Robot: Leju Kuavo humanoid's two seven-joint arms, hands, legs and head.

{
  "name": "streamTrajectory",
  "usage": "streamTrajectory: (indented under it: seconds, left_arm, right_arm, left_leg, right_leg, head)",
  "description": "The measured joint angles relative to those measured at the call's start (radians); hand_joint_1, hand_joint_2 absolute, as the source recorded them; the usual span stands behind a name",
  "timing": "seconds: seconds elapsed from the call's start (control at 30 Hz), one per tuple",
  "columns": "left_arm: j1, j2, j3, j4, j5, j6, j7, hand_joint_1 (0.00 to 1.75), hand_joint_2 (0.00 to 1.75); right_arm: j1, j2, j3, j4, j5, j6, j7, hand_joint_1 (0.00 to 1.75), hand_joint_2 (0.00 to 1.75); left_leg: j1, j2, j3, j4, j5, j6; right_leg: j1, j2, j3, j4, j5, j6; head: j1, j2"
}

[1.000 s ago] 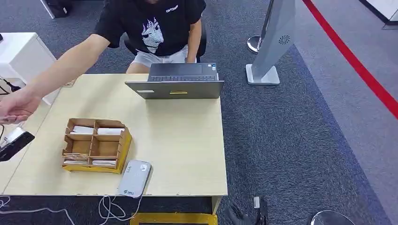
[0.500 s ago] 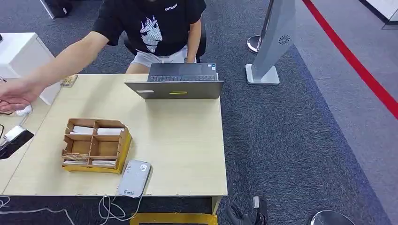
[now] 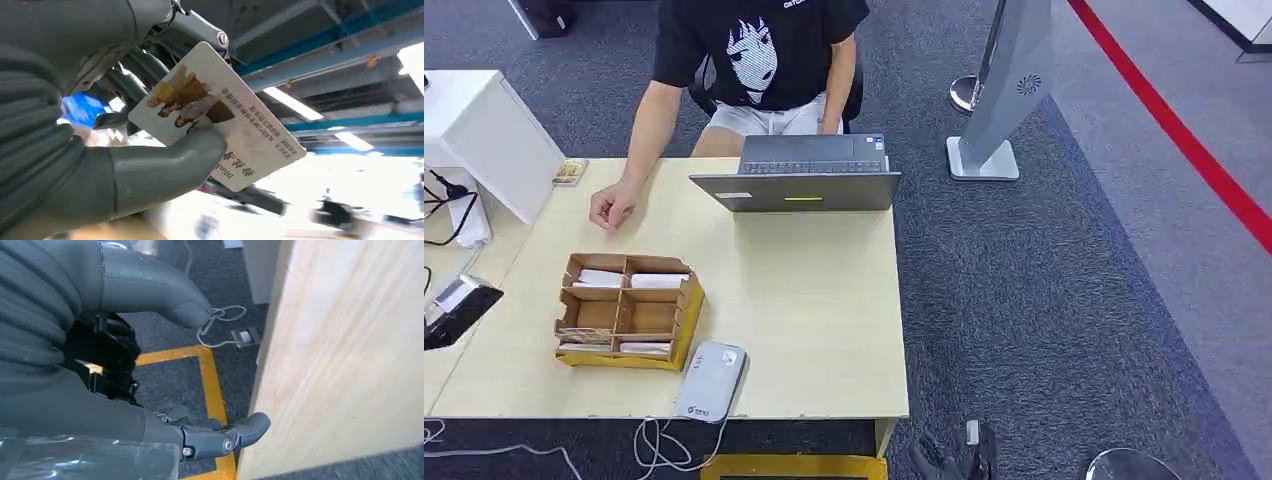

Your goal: Pass the card to the sensor for recognition and then transmit it.

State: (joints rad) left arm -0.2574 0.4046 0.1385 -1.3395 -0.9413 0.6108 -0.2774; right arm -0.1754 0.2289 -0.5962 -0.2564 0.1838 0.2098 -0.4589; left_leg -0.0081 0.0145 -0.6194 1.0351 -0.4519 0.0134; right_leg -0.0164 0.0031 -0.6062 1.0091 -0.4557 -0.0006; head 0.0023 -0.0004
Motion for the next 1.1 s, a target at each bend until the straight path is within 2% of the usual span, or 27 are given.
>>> streamTrajectory:
  seconds: [0.07, 0.13, 0.27, 0.37, 0.47, 0.6, 0.8, 1.1]
  left_arm:
    - [0.078, -0.069, -0.005, -0.088, 0.073, 0.013, -0.052, 1.75, 1.75]
    - [0.166, -0.145, -0.028, -0.182, 0.082, 0.033, -0.093, 1.75, 1.75]
    - [0.372, -0.279, -0.15, -0.343, -0.02, 0.075, -0.109, 1.75, 1.75]
    - [0.487, -0.347, -0.253, -0.416, -0.09, 0.081, -0.09, 1.75, 1.75]
    - [0.54, -0.378, -0.311, -0.451, -0.102, 0.081, -0.071, 1.75, 1.75]
    - [0.554, -0.386, -0.353, -0.462, -0.062, 0.081, -0.031, 1.75, 1.75]
    - [0.551, -0.386, -0.364, -0.453, 0.035, 0.06, -0.027, 1.75, 1.75]
    - [0.549, -0.386, -0.364, -0.432, 0.046, 0.059, -0.034, 1.75, 1.75]
  right_arm:
    - [0.004, 0.0, 0.0, 0.0, -0.014, -0.005, -0.012, 0.0, 1.75]
    - [0.01, 0.0, -0.001, 0.0, -0.033, -0.006, -0.024, 0.0, 1.75]
    - [0.028, -0.001, -0.012, 0.0, -0.081, -0.004, -0.05, 0.0, 1.75]
    - [0.043, -0.004, -0.026, 0.0, -0.098, -0.003, -0.066, 0.0, 1.75]
    - [0.05, -0.006, -0.035, 0.0, -0.103, -0.003, -0.068, 0.0, 1.75]
    - [0.053, -0.01, -0.037, -0.001, -0.101, -0.003, -0.067, 0.0, 1.75]
    - [0.054, -0.011, -0.038, -0.001, -0.084, -0.01, -0.069, 0.0, 1.75]
    - [0.054, -0.011, -0.038, -0.001, -0.084, -0.013, -0.069, 0.0, 1.75]
  left_leg:
    - [-0.001, 0.001, 0.0, 0.0, -0.001, 0.001]
    - [-0.001, 0.002, 0.0, 0.0, -0.003, 0.003]
    - [-0.003, 0.004, 0.0, 0.0, -0.005, 0.006]
    - [-0.003, 0.004, 0.0, 0.001, -0.008, 0.008]
    - [-0.003, 0.004, 0.0, 0.001, -0.008, 0.008]
    - [-0.002, 0.003, 0.001, 0.001, -0.007, 0.007]
    - [-0.001, 0.003, 0.002, 0.001, -0.007, 0.006]
    - [-0.001, 0.003, 0.001, 0.001, -0.007, 0.006]
  right_leg:
    - [-0.001, 0.001, 0.0, -0.001, 0.0, 0.0]
    - [-0.001, 0.002, 0.001, -0.002, 0.0, 0.001]
    - [-0.003, 0.003, 0.001, -0.004, -0.001, 0.003]
    - [-0.003, 0.003, 0.001, -0.004, -0.003, 0.006]
    - [-0.003, 0.002, 0.002, -0.005, -0.004, 0.007]
    - [-0.002, 0.002, 0.003, -0.004, -0.003, 0.006]
    - [-0.001, 0.002, 0.004, -0.004, -0.003, 0.006]
    - [-0.001, 0.002, 0.004, -0.004, -0.003, 0.006]
  head:
    - [0.0, 0.0]
    - [0.0, 0.0]
    - [0.0, 0.0]
    - [0.0, 0.0]
    - [0.0, 0.0]
    - [0.0, 0.0]
    - [0.0, 0.0]
    - [0.0, 0.0]
